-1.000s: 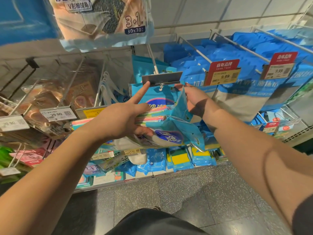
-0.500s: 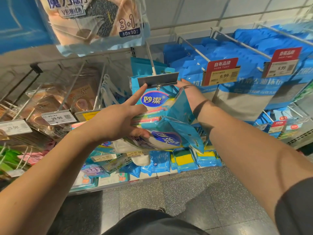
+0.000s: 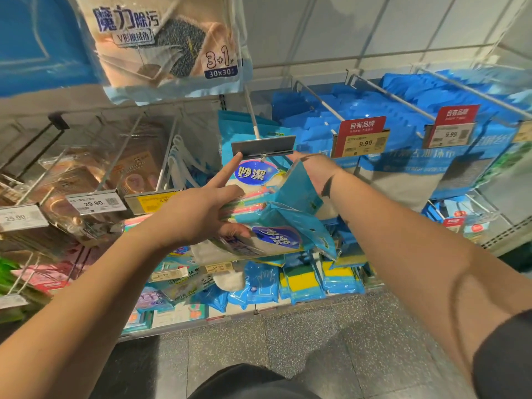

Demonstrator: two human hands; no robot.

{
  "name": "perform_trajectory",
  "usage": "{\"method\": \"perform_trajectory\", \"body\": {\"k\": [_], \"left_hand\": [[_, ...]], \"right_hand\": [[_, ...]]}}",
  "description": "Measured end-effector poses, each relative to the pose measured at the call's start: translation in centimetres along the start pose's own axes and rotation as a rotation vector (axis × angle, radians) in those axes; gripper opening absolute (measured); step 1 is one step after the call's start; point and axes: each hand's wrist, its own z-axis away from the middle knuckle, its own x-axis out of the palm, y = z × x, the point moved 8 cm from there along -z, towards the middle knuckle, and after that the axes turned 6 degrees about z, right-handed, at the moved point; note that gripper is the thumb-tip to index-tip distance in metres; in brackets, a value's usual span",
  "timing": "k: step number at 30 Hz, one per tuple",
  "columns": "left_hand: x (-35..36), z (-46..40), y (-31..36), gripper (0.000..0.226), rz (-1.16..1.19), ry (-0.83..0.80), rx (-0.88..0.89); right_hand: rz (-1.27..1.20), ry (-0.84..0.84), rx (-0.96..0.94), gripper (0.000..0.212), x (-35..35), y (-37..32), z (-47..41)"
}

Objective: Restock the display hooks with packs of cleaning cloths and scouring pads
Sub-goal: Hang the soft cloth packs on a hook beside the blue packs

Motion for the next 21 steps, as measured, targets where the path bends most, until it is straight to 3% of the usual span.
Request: {"method": "perform_trajectory", "body": {"k": [2,4,6,9,11,13,14,18,21], "left_hand": [[0.3,0.3,-0.3,0.083,0.026,0.042,-0.004],[0.5,0.8,-0.5,0.084,0.063,0.116,0.014],[0.9,1.4,-0.7,0.091,0.118,0.192,0.038],[2.2,2.3,-1.0,0.091,0.261,0.244,0.034],[3.4,2.8,-0.9,0.087,0.370,0.248,0.027],[4.7,3.0,-0.4,0.074,0.453,0.228,0.039],[5.3,3.1,-0.1,0.065,0.492,0.219,0.040],[7.6,3.5,0.6,0.062,0.586,0.214,-0.007],[10.0,4.0,1.1,0.053,0.552,0.159,-0.092]], "right_hand": [[0.103,0.059,0.054,0.042,-1.7,2.0,1.1],[0.191,0.060,0.021,0.042,-3.4,3.4,2.6],[0.057,-0.021,0.019,0.050,-3.8,5.0,4.2],[-0.330,-0.099,0.054,0.076,-4.6,8.7,5.9],[-0.463,-0.208,0.056,0.062,-4.0,10.5,7.2],[-0.476,-0.289,0.021,0.021,-3.3,10.8,8.5],[-0.495,-0.246,0.010,0.013,-3.7,10.7,8.7],[-0.516,-0.128,-0.042,0.041,-5.0,10.2,8.6],[-0.528,-0.061,-0.092,0.028,-5.5,9.9,8.6]]}}
